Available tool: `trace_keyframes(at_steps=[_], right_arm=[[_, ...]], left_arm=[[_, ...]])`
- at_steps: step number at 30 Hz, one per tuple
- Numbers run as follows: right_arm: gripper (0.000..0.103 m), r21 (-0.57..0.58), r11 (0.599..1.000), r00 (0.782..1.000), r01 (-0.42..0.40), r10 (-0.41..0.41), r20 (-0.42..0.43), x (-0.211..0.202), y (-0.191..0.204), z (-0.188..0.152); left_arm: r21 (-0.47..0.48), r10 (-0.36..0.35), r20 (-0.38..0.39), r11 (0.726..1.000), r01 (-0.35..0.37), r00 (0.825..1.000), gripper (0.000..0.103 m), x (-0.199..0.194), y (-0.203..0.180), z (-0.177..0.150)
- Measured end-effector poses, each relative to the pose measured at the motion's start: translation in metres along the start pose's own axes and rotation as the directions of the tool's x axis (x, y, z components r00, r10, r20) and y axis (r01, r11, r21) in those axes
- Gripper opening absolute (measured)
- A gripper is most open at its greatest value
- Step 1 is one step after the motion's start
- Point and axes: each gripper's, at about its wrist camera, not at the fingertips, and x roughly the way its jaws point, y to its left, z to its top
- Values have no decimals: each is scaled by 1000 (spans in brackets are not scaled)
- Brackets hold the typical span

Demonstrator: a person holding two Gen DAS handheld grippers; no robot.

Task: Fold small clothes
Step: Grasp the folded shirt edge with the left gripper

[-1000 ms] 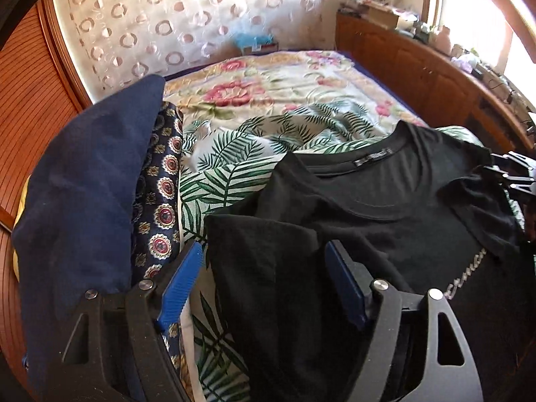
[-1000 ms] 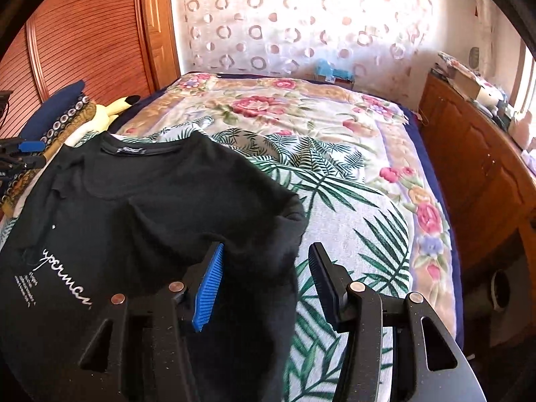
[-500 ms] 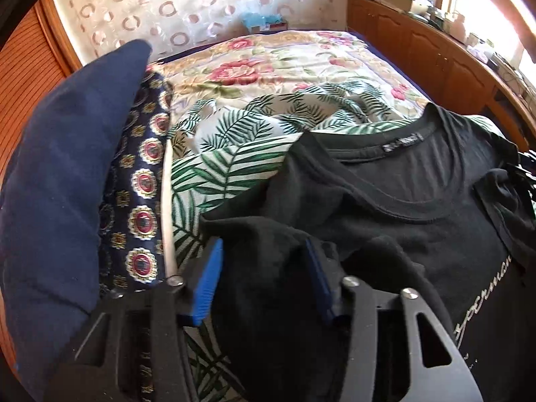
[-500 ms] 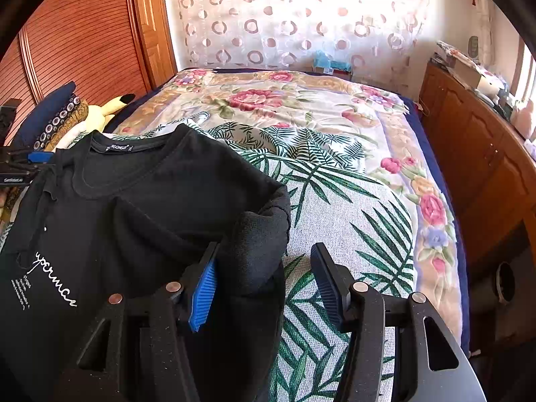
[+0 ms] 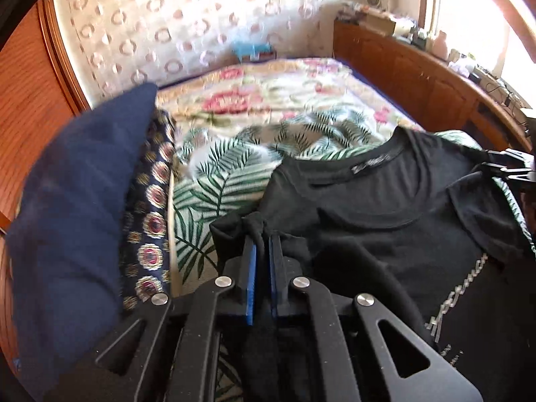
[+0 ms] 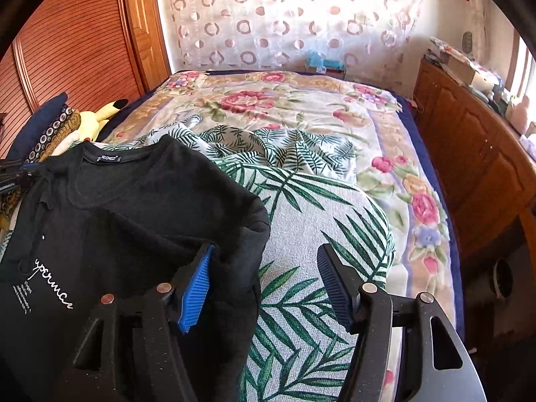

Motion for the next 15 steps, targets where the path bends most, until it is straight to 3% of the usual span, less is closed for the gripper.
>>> trace_keyframes(at_steps=[13, 15], right_arm=[[64, -13, 1000, 1000, -4, 4, -28, 17, 9, 14], [56, -18, 1000, 1000, -10, 10, -28, 18, 10, 16]], left_arm=[[12, -46, 111, 999, 45, 993, 7, -54, -4, -7], [8, -50, 116, 999, 49, 992, 7, -57, -3, -10]])
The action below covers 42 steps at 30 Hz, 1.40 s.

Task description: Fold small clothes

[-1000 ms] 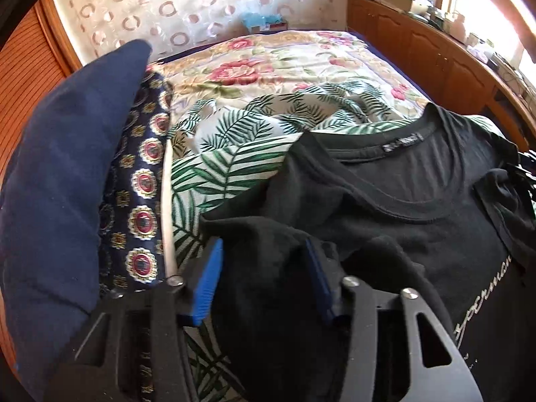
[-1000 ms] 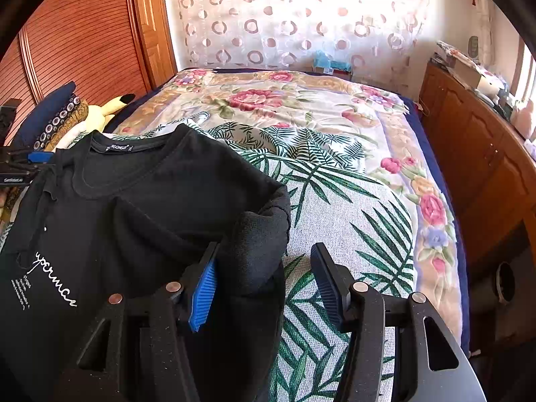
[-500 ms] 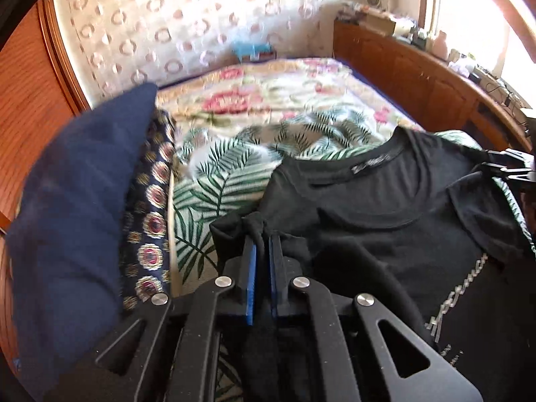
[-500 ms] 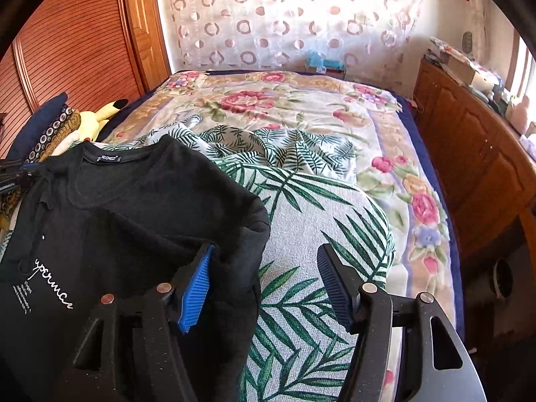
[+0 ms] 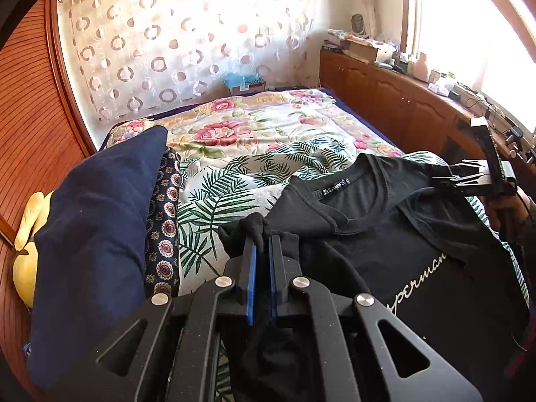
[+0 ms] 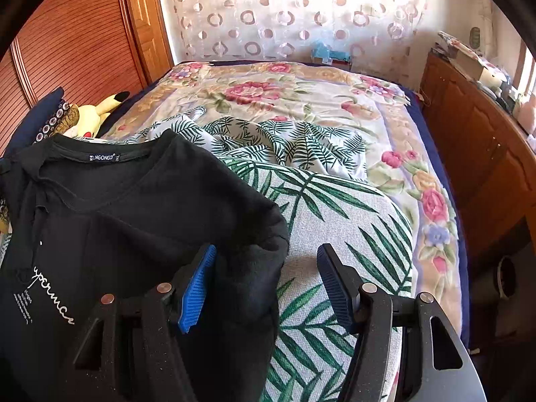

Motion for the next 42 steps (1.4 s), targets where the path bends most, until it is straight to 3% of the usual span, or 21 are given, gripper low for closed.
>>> trace_keyframes(at_steps=[3, 5, 15, 25, 33, 36, 39, 42], right_arm=[[41, -15, 1000, 1000, -7, 6, -4, 0, 4, 1], [12, -35, 999, 1000, -17, 17, -1, -3, 8, -1], [9, -68, 996, 982, -64, 75, 172, -76, 26, -21], [9, -59, 995, 953, -81, 95, 289, -164, 33, -107], [9, -6, 996, 957, -86, 84, 277, -214, 26, -198], [9, 2, 997, 958, -81, 78, 276, -231, 23, -217], [9, 10, 995, 955, -96, 89, 282, -252, 23, -230], [9, -9, 994, 959, -112, 111, 260, -271, 25, -241]], left_arm=[[-6, -2, 9, 1000, 2, 1000, 7, -3, -1, -3], [-9, -4, 15, 1000, 4, 1000, 7, -7, -1, -5], [-24, -57, 76, 998, 59, 996, 6, -43, -4, -31], [-75, -77, 143, 993, 89, 987, 6, -100, -1, -92], [-153, -93, 181, 981, 122, 979, 6, -149, 11, -146], [-139, -93, 199, 983, 122, 976, 6, -164, 11, -153], [-155, -139, 202, 973, 172, 969, 6, -176, 13, -162], [-150, -114, 188, 978, 144, 975, 6, -187, 11, -172]])
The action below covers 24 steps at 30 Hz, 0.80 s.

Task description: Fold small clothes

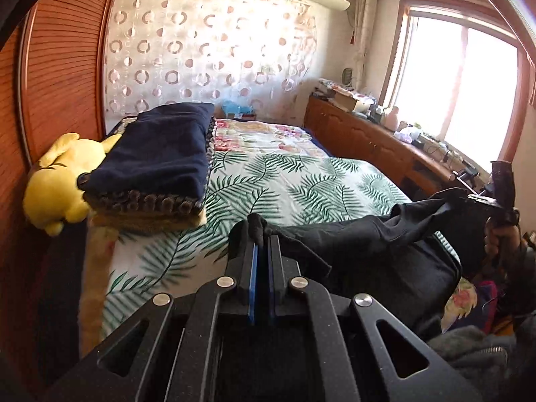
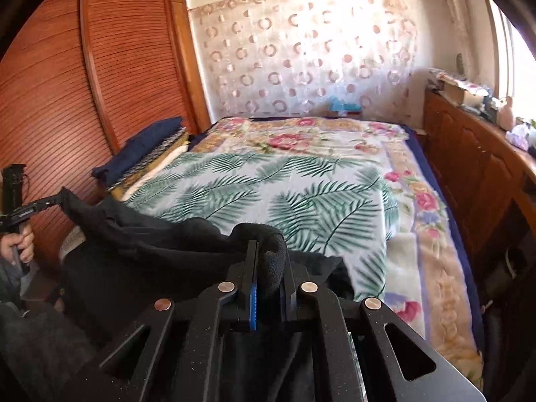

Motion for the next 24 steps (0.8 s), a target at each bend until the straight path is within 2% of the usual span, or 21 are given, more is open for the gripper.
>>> trace_keyframes(at_steps=[3, 7, 12, 14, 16, 18, 20, 22, 24], right_arm=[[9, -14, 1000, 1000, -6, 6, -24, -18, 3, -4], [9, -1, 1000, 997, -3, 3, -73, -21, 3, -14], [9, -8, 1000, 988, 25, -26, -153, 2, 4, -30], [9, -31, 999, 985, 33, -38, -167, 6, 8, -32], [14, -48, 998, 986, 37, -44, -161, 3, 10, -24], [19, -56, 997, 988, 49, -57, -142, -4, 11, -14], [37, -61, 996, 991, 65, -71, -112, -13, 10, -2], [51, -55, 996, 994, 72, -77, -84, -24, 7, 3], [54, -52, 994, 993, 96, -99, -64, -29, 3, 9]], left_arm=[[-6, 19, -26, 1000, -19, 999, 6, -10, 1, -11], [21, 56, -80, 998, -54, 995, 6, -6, 0, -25], [19, 69, -136, 998, -68, 988, 6, 7, 6, -40], [16, 67, -131, 998, -65, 989, 15, 9, 6, -38], [24, 76, -117, 997, -73, 990, 32, 8, 4, -35], [29, 78, -102, 997, -76, 992, 44, 8, 1, -28], [38, 75, -85, 997, -72, 994, 56, 8, -2, -19], [50, 65, -66, 997, -62, 996, 80, 11, -3, -11], [65, 60, -65, 996, -56, 996, 82, 18, -4, -2]])
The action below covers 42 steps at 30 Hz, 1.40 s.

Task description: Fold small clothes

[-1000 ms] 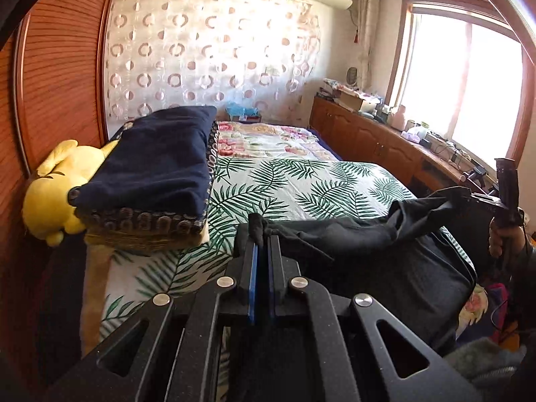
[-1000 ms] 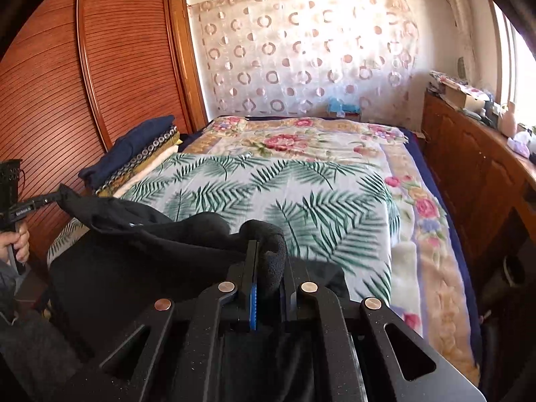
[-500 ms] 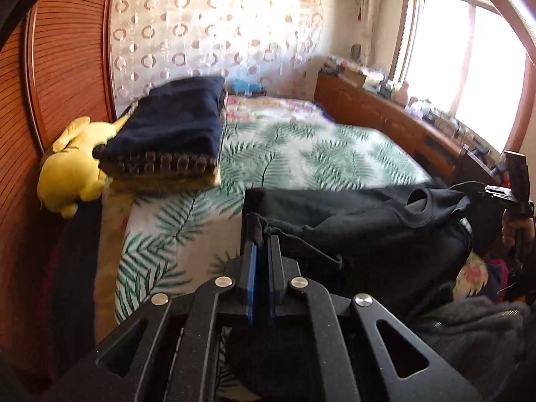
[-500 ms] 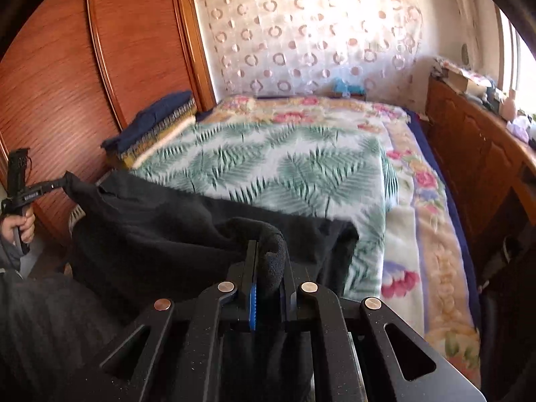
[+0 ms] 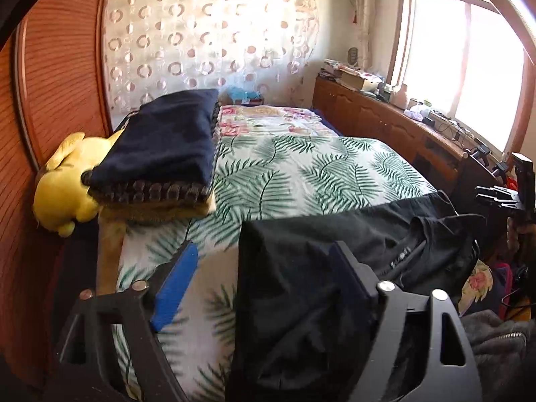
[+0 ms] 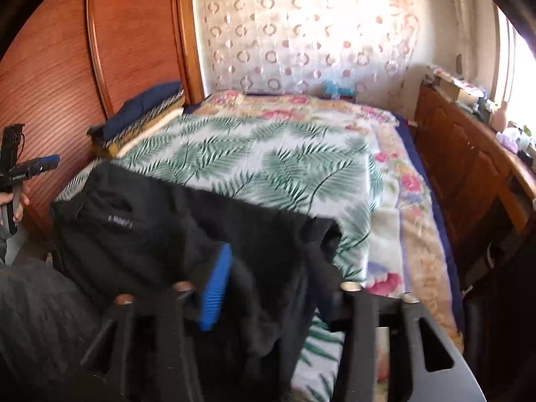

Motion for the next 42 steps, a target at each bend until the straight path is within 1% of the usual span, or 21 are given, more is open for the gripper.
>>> trace_keyframes(at_steps=[4, 7, 8, 9, 14, 18, 21, 25, 27, 29, 34, 39, 42], right_arm=[[54, 10, 999, 999, 48, -48, 2, 8, -5, -1], [55, 21, 998, 998, 59, -59, -18, 31, -6, 1], [57, 20, 998, 998, 65, -65, -29, 47, -10, 4], [59, 19, 997, 997, 71, -70, -36, 55, -10, 3], [59, 33, 995, 992, 93, -90, -88, 93, -14, 6], [59, 30, 993, 984, 119, -114, -134, 112, -18, 7], [59, 37, 993, 983, 113, -106, -147, 116, -19, 8], [61, 41, 993, 985, 114, -108, -137, 116, -19, 11], [64, 48, 993, 986, 104, -96, -140, 117, -21, 11], [70, 53, 995, 987, 85, -76, -143, 118, -25, 10], [72, 43, 995, 986, 92, -85, -147, 123, -24, 7], [72, 46, 995, 986, 91, -83, -145, 125, -27, 4], [72, 48, 995, 986, 91, -84, -145, 128, -29, 3]], left_arm=[[12, 18, -5, 1000, -18, 1000, 82, 22, 2, 14], [12, 18, -34, 1000, -18, 999, 82, 44, 6, 23], [19, 20, -48, 1000, -19, 999, 82, 53, 7, 25], [26, 19, -56, 999, -18, 998, 82, 60, 8, 26], [18, 9, -115, 1000, -7, 993, 82, 93, 13, 30], [19, 15, -160, 1000, -13, 987, 82, 112, 14, 26], [17, 17, -186, 1000, -14, 982, 82, 120, 17, 20], [19, 23, -220, 1000, -19, 975, 82, 130, 17, 11], [15, 20, -234, 1000, -17, 972, 82, 134, 18, 7], [7, 15, -246, 1000, -14, 969, 82, 137, 19, 5], [7, 15, -250, 1000, -14, 968, 82, 140, 18, 1], [19, 28, -224, 1000, -24, 974, 82, 141, 17, -1], [29, 37, -220, 999, -32, 975, 82, 141, 16, -2]])
